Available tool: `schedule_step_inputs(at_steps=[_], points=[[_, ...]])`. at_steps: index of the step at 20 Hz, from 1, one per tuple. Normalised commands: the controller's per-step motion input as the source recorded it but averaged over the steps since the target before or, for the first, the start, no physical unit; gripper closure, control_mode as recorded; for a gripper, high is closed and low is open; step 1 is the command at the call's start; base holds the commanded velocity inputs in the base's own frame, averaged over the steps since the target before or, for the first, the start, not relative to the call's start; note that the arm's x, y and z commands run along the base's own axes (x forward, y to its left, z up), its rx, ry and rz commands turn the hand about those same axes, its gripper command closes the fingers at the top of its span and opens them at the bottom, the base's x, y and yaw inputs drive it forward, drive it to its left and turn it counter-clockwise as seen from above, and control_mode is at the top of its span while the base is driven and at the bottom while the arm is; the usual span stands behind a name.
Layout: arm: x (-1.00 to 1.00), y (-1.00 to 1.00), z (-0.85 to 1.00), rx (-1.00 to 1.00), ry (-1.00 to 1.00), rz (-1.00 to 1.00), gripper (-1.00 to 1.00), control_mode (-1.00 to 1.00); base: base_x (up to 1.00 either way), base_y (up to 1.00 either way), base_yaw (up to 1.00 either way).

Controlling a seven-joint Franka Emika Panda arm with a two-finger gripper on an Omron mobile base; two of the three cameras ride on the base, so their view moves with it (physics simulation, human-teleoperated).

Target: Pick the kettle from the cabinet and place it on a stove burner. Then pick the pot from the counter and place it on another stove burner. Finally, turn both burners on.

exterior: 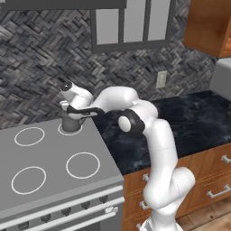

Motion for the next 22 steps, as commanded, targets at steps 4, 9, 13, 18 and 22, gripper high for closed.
schedule_step_inputs(at_steps=[4, 9, 13, 18, 22], points=[[-0.19, 0.14, -0.21, 0.00, 0.00, 0.00, -1.00, -1.00, 0.00, 0.00, 0.00], [-0.27, 0.08, -0.21, 0.00, 0.00, 0.00, -1.00, -1.00, 0.00, 0.00, 0.00], [-0.34, 0.01, -0.13, 0.00, 0.00, 0.00, -1.00, -1.00, 0.00, 0.00, 0.00], [-0.34, 0.00, -0.12, 0.00, 0.00, 0.00, -1.00, -1.00, 0.00, 0.00, 0.00], [-0.32, 0.00, -0.14, 0.00, 0.00, 0.00, -1.00, -1.00, 0.00, 0.00, 0.00]])
